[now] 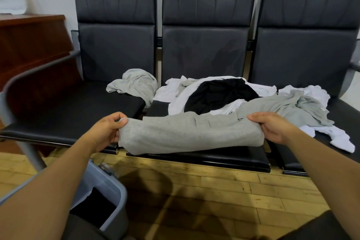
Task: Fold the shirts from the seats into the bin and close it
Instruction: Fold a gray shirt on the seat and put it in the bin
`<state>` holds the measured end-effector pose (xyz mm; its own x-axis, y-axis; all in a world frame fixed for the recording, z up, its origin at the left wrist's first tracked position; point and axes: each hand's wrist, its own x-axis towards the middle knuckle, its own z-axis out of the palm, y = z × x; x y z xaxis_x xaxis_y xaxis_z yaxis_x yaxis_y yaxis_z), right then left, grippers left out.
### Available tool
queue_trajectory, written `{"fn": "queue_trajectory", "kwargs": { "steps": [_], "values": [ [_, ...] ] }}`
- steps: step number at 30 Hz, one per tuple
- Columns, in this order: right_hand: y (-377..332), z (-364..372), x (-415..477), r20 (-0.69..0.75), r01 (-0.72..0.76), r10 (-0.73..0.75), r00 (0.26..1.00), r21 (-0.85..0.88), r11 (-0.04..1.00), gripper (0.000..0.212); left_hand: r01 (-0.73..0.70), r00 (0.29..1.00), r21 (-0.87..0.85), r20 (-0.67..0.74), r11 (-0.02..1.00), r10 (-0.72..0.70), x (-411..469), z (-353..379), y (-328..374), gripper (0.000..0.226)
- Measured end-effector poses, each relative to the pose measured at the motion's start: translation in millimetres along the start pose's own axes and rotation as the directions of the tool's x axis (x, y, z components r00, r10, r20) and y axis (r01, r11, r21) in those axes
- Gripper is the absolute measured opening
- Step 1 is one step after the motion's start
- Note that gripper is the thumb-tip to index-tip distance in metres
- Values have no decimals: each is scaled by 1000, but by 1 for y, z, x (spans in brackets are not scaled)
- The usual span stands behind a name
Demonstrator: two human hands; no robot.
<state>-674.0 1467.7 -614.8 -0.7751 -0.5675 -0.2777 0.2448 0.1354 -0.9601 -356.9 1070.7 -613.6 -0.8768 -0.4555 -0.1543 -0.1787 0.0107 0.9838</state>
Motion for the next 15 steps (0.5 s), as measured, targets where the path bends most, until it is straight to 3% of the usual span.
{"fn": "queue_trajectory", "kwargs": {
  "steps": [3,6,15],
  "values": [
    [-8,2,10,-60,46,-43,997,54,997,26,-22,991,49,-132,999,29,16,7,6,11],
    [-17,6,32,-177,58,-52,983,28,998,3,-20,960,48,-279,999,33,47,8,11,8],
    [1,12,123,-452,-1,-86,888,-189,982,10,59,872,158,-489,986,26,153,15,-20,15]
  ]
}}
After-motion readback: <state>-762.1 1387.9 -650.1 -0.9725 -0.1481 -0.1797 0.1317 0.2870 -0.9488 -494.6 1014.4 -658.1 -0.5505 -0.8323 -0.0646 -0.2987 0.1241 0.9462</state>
